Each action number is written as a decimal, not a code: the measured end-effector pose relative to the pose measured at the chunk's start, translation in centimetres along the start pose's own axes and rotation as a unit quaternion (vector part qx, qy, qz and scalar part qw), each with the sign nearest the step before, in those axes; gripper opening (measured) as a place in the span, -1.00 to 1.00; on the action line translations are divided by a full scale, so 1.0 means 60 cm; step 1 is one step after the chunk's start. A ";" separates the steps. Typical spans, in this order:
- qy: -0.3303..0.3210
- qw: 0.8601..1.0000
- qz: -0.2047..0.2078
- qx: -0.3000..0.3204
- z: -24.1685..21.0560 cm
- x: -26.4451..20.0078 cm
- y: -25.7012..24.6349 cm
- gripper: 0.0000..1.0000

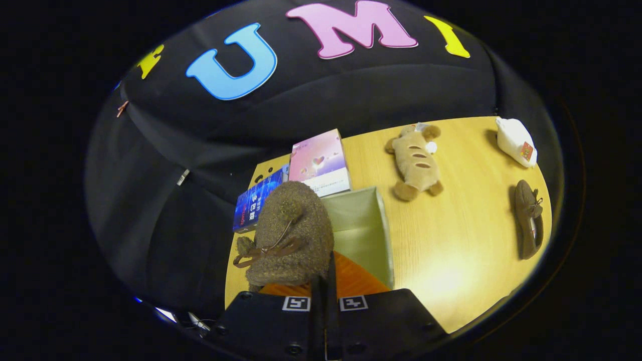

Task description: Open the storage box then place both shoes into the box .Put the left shoe in first, then the right shoe, with the right side of both shoes facing outward in a uniform manner.

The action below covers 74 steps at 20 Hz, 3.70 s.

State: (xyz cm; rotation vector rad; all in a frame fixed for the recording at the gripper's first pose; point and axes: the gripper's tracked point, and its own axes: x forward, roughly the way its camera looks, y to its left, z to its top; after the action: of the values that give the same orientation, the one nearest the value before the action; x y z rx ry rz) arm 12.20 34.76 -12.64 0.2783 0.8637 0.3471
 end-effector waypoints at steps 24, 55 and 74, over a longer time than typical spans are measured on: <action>0.027 0.998 0.030 -0.058 -0.050 -0.009 0.027 0.98; 0.001 0.971 -0.206 -0.119 0.007 -0.157 -0.859 0.99; 0.009 0.975 -0.222 -0.010 0.023 -0.065 -0.900 -0.81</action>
State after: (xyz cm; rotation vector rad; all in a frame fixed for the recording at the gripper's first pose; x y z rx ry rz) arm 20.89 -16.02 -29.32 0.0579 0.9120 -0.0580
